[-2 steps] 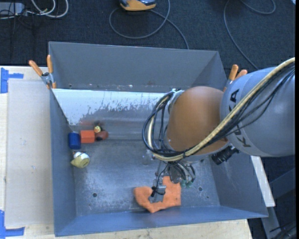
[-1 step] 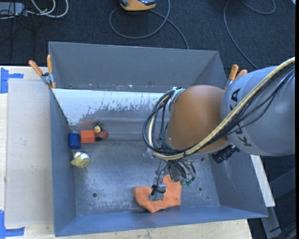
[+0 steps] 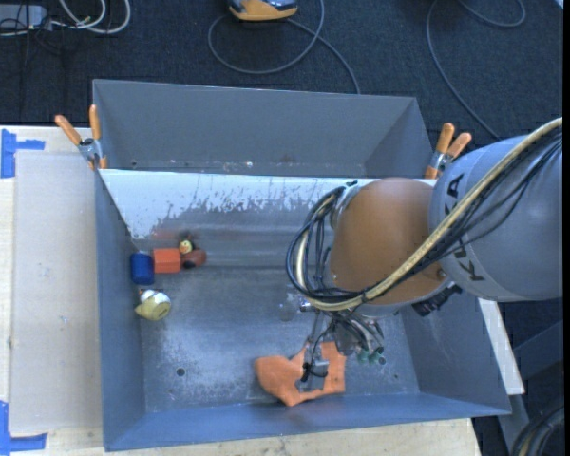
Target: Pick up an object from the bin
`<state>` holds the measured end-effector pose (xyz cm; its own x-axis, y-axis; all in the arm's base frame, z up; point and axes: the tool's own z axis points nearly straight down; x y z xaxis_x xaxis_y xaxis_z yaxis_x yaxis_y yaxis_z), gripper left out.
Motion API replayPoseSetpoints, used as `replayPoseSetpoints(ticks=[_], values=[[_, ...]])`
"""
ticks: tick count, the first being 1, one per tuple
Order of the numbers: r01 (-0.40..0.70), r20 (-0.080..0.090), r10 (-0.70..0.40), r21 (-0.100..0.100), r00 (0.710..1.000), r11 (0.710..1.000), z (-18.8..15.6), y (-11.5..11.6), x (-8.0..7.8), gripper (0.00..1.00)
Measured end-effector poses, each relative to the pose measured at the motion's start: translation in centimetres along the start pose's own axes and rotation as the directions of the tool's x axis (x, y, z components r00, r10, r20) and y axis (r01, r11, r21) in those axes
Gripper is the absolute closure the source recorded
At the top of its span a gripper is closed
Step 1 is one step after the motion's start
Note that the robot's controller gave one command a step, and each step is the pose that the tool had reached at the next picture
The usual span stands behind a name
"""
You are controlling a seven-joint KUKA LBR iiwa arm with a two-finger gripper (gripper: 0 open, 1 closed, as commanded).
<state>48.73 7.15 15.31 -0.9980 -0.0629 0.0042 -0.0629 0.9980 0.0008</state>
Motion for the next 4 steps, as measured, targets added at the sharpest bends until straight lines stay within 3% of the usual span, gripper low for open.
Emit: replayPoseSetpoints(ticks=[1,2,3,4], values=[[0.169,-0.002,-0.169,0.001,0.986,0.986,2.9,-1.4,0.9,0.0],[0.164,0.007,-0.164,0.001,0.986,0.986,6.6,-1.4,1.0,0.0],[0.34,-0.002,-0.34,0.0,0.94,0.94,8.3,-1.2,1.2,1.0],[0.339,-0.002,-0.339,0.0,0.941,0.941,8.4,-1.2,1.2,1.0]])
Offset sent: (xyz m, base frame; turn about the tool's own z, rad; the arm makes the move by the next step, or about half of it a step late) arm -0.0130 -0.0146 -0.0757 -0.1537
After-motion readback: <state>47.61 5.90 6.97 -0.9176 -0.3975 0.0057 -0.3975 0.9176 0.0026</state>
